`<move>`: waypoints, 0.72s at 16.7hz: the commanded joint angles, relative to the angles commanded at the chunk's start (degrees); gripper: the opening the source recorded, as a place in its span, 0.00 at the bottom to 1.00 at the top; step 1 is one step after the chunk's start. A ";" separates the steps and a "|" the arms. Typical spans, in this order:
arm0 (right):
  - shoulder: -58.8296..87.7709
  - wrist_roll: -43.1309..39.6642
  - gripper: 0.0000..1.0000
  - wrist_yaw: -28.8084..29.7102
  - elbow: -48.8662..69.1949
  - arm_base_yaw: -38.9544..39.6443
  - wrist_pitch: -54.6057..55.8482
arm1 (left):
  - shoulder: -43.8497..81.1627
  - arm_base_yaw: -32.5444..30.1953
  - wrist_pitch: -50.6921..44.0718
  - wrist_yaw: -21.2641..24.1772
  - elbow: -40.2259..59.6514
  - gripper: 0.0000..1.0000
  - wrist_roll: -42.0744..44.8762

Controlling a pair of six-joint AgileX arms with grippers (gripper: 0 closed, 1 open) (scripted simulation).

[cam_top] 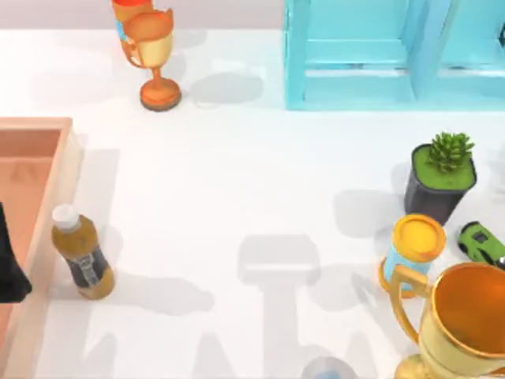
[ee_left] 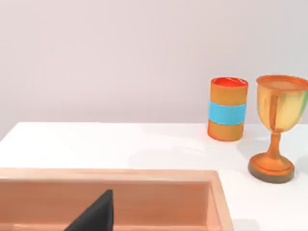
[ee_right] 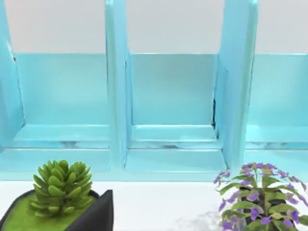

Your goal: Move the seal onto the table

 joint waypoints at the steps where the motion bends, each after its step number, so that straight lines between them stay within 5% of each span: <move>1: 0.00 0.00 1.00 0.00 0.00 0.00 0.00 | 0.00 0.00 0.00 0.00 0.00 1.00 0.00; 6: 0.00 0.00 1.00 0.00 0.00 0.00 0.00 | 6.16 1.61 -5.61 -0.01 5.95 1.00 1.77; 12: 0.00 0.00 1.00 0.00 0.00 0.00 0.00 | 33.13 7.01 -25.41 0.03 26.67 1.00 7.67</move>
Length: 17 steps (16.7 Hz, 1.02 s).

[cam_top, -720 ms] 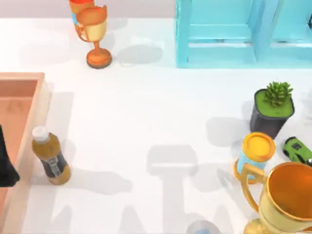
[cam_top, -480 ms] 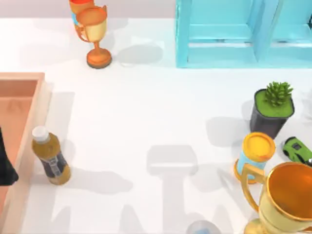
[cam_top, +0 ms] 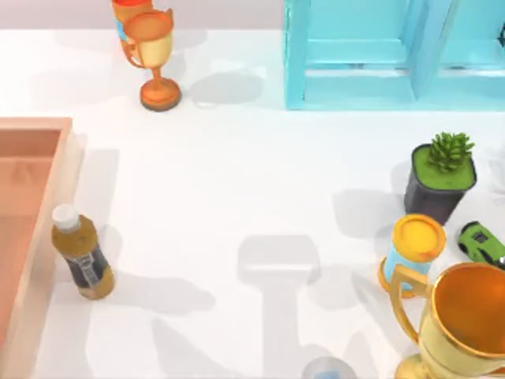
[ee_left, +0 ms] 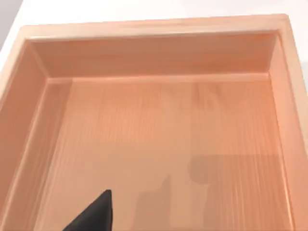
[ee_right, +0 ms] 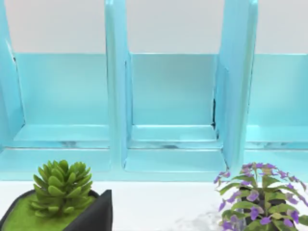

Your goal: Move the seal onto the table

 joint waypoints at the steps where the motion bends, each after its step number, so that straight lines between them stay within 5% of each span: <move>1: 0.00 0.00 1.00 0.00 0.00 0.00 0.00 | 5.94 1.08 -3.95 0.00 3.91 1.00 1.12; 10: 0.00 0.00 1.00 0.00 0.00 0.00 0.00 | 48.62 9.74 -35.06 -0.14 35.43 1.00 10.24; 17: 0.00 0.00 1.00 0.00 0.00 0.00 0.00 | 59.55 12.14 -43.15 -0.18 44.61 1.00 12.73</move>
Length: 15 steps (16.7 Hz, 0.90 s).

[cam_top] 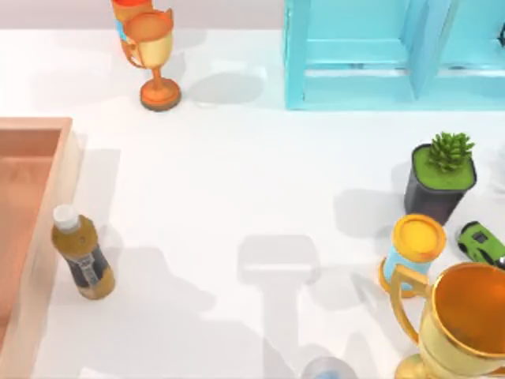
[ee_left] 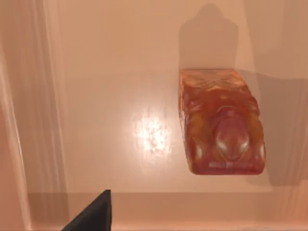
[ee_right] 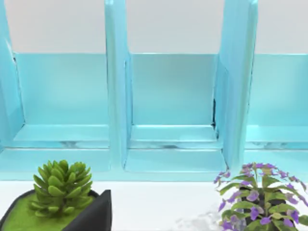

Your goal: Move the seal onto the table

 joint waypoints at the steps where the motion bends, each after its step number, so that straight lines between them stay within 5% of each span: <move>1: 0.00 0.00 1.00 0.00 0.00 0.00 0.00 | 0.00 0.00 0.00 0.00 0.00 1.00 0.00; 6: 0.00 0.00 1.00 0.00 0.00 0.00 0.00 | 0.72 -0.14 2.25 0.00 -1.61 1.00 -0.07; 15: 0.00 0.00 1.00 0.00 0.00 0.00 0.00 | 6.87 0.23 21.26 0.01 -14.44 1.00 0.39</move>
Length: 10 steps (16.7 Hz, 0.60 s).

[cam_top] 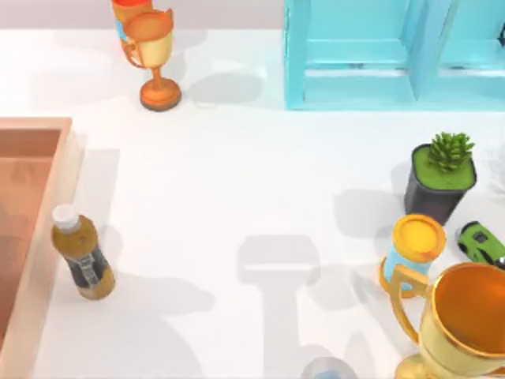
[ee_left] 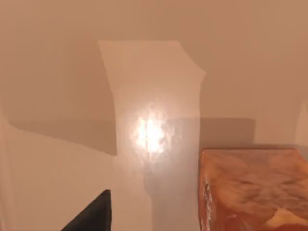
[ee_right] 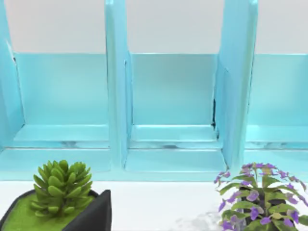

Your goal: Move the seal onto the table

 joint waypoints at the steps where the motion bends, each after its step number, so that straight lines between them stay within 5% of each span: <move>1: 0.00 0.00 1.00 0.00 0.00 0.00 0.00 | 0.30 0.01 1.15 0.00 -0.85 1.00 0.00; 6: 0.00 0.00 1.00 0.00 0.00 0.00 0.00 | 0.51 0.03 1.97 0.00 -1.41 1.00 -0.01; 10: 0.00 0.00 1.00 0.00 0.00 0.00 0.00 | 0.51 0.03 1.97 0.00 -1.41 0.70 -0.01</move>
